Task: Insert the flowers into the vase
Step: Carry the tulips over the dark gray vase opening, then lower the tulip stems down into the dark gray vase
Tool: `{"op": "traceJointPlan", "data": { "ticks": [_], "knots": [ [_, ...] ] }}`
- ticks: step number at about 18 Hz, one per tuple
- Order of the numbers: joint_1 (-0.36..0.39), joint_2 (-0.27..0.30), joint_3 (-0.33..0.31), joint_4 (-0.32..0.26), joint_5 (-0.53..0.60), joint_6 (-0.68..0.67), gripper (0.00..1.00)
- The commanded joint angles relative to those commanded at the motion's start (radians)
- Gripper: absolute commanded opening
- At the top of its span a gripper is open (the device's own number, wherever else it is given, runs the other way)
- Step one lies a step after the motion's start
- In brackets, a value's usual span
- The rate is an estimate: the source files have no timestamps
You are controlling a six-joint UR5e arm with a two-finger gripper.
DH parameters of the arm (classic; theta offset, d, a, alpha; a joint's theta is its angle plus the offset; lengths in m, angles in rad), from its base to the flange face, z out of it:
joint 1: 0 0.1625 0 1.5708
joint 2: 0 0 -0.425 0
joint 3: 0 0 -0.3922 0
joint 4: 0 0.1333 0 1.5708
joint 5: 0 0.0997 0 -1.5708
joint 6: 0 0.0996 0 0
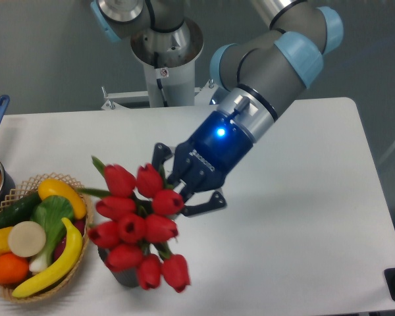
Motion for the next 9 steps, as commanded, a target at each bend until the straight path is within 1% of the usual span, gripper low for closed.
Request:
{"op": "traceJointPlan", "data": {
  "ticks": [4, 9],
  "knots": [
    [-0.014, -0.02, 0.003, 0.0, -0.044, 0.008, 0.15],
    [-0.031, -0.061, 0.005, 0.0, -0.064, 0.094, 0.18]
  ]
}}
